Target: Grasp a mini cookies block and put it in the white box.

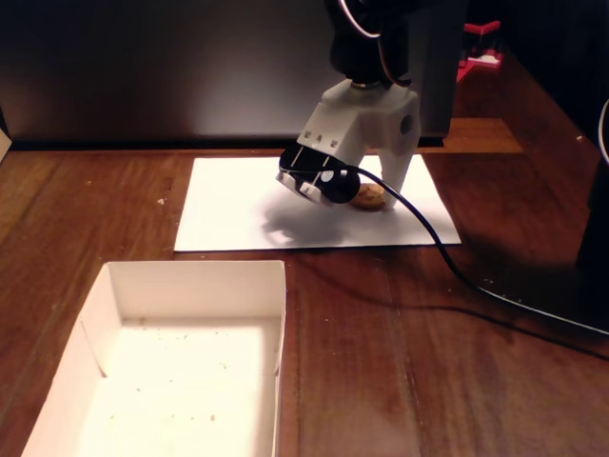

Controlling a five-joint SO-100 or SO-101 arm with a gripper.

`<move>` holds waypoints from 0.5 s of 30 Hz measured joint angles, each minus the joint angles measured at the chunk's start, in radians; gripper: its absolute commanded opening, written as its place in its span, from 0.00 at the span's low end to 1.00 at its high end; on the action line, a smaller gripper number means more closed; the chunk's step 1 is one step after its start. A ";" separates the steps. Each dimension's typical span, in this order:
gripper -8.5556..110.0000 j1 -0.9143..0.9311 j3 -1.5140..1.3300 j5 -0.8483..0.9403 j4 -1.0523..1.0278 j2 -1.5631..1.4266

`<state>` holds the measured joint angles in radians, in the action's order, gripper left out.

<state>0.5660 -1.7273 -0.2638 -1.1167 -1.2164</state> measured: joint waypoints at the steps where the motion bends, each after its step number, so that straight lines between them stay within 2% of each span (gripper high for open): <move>1: 0.28 -0.003 0.003 0.000 0.000 0.002; 15: 0.28 -0.026 0.005 0.101 0.002 -0.146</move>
<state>0.5400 -1.7227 -0.1626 -1.1152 -1.3622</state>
